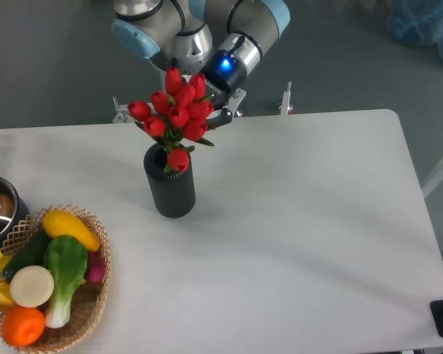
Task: Insert the flowers into the vase
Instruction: 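Push the tulips further down into the vase with the gripper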
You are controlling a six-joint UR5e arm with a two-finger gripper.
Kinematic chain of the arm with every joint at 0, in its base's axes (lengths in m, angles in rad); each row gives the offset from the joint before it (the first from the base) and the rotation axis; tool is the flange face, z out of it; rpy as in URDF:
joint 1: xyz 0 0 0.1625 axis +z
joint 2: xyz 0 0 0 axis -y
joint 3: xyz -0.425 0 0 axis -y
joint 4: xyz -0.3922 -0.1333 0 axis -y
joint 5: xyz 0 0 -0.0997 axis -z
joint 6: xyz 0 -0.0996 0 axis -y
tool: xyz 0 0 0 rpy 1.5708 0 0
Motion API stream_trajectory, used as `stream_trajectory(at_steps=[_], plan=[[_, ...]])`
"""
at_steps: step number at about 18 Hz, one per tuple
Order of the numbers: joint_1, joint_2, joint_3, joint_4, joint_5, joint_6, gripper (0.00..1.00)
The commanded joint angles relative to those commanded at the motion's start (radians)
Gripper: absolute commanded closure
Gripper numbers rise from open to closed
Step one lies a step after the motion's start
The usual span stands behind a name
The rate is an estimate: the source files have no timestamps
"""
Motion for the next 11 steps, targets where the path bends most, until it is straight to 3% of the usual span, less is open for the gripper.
stream_trajectory(at_steps=[2, 4, 7, 11], plan=[[-0.002, -0.008, 0.002, 0.000, 0.000, 0.000, 0.47], [-0.002, -0.006, -0.003, 0.000, 0.000, -0.002, 0.40], [0.000, -0.002, -0.009, 0.000, 0.000, -0.002, 0.01], [0.002, 0.008, -0.009, 0.000, 0.003, -0.002, 0.00]])
